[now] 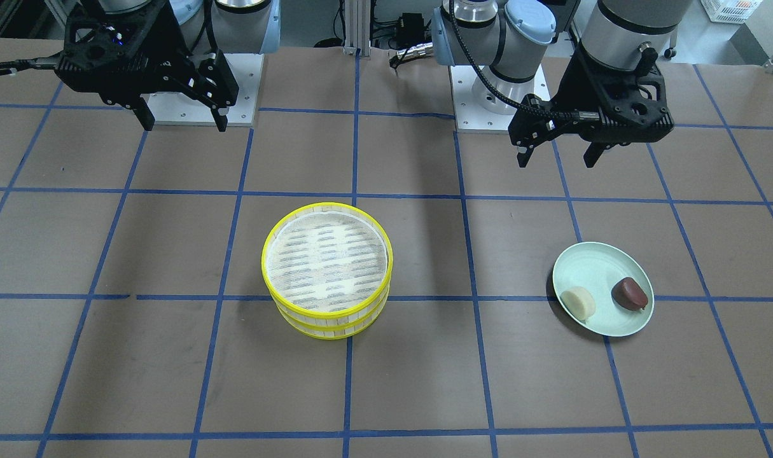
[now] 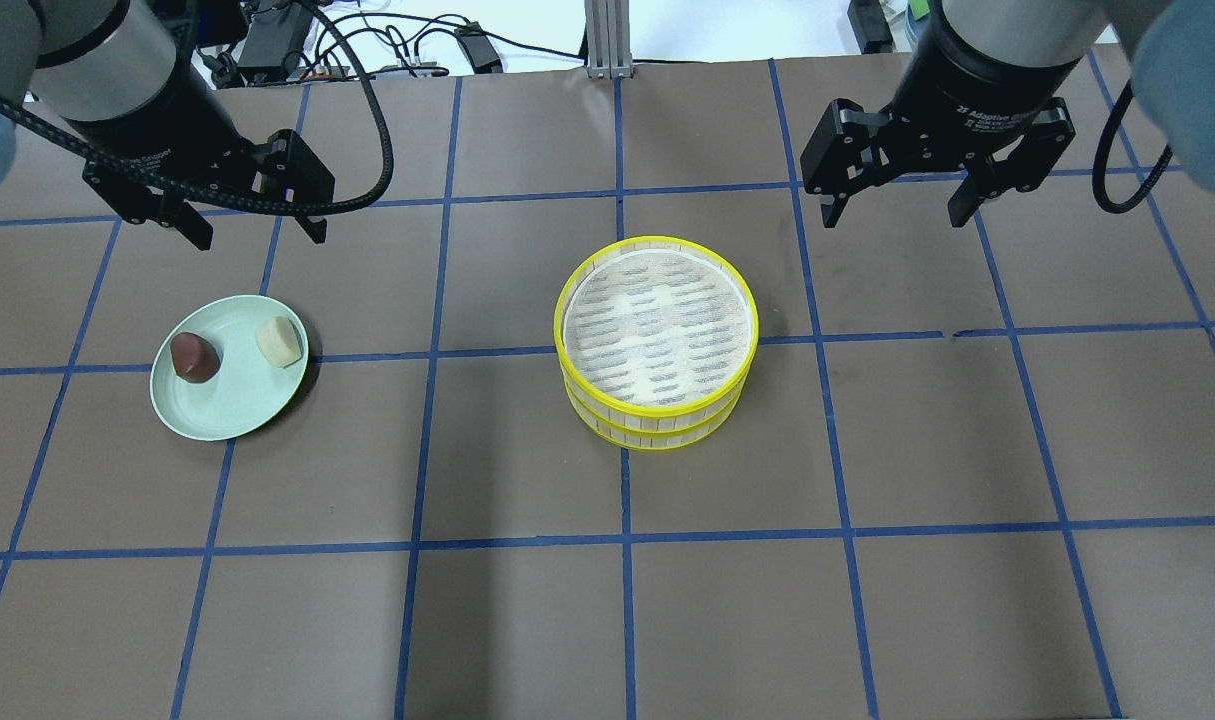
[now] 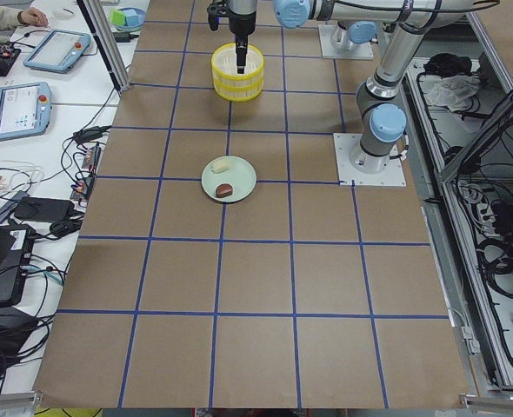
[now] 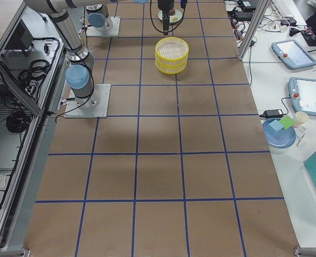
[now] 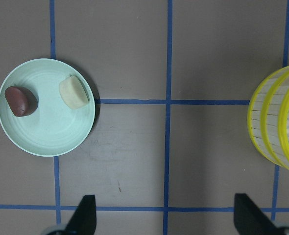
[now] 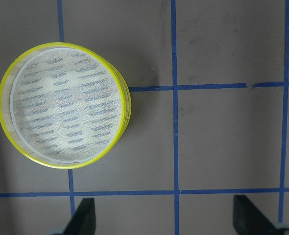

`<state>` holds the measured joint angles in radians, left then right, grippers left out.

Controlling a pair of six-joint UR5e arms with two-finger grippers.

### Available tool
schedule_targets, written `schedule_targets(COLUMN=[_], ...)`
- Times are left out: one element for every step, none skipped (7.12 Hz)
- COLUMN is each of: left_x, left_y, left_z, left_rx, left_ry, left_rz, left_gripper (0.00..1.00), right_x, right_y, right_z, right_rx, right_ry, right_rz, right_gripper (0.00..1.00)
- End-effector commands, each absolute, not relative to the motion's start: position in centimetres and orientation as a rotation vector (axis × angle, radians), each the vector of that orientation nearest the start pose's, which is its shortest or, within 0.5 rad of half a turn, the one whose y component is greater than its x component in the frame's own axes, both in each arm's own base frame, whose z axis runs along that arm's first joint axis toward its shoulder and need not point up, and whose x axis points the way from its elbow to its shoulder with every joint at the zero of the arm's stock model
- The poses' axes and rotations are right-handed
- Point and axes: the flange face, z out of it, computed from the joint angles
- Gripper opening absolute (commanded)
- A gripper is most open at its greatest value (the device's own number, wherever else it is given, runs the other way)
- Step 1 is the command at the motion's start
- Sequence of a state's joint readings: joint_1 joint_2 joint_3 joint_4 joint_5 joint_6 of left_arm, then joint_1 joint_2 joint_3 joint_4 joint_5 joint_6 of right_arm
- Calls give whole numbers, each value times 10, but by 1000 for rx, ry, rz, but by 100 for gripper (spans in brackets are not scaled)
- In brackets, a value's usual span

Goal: Place buns in different layers of steamer

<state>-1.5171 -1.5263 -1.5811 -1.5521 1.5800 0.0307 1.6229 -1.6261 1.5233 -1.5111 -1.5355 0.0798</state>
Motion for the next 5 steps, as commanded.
schedule_targets(left_x=[-106,-106,-103,-102,-103], left_y=[-484,-484,-485,-485,-485], left_z=[506,506,506,505,506], left_rx=[-41,-39,-51,-53,-51], left_ry=[3130,3132,3129,3126,3126], left_rz=[-81,-81,-81,-76,-78], left_gripper=[100,100,100,100,100], right_x=[161,161,161,161,161], right_y=[-463,-463,-463,-463,-463], right_z=[531,532,531,531,531], right_rx=[39,42,39,39,37], right_ry=[3103,3103,3103,3103,3103], right_rz=[-61,-63,-58,-58,-56], right_gripper=[100,100,100,100,100])
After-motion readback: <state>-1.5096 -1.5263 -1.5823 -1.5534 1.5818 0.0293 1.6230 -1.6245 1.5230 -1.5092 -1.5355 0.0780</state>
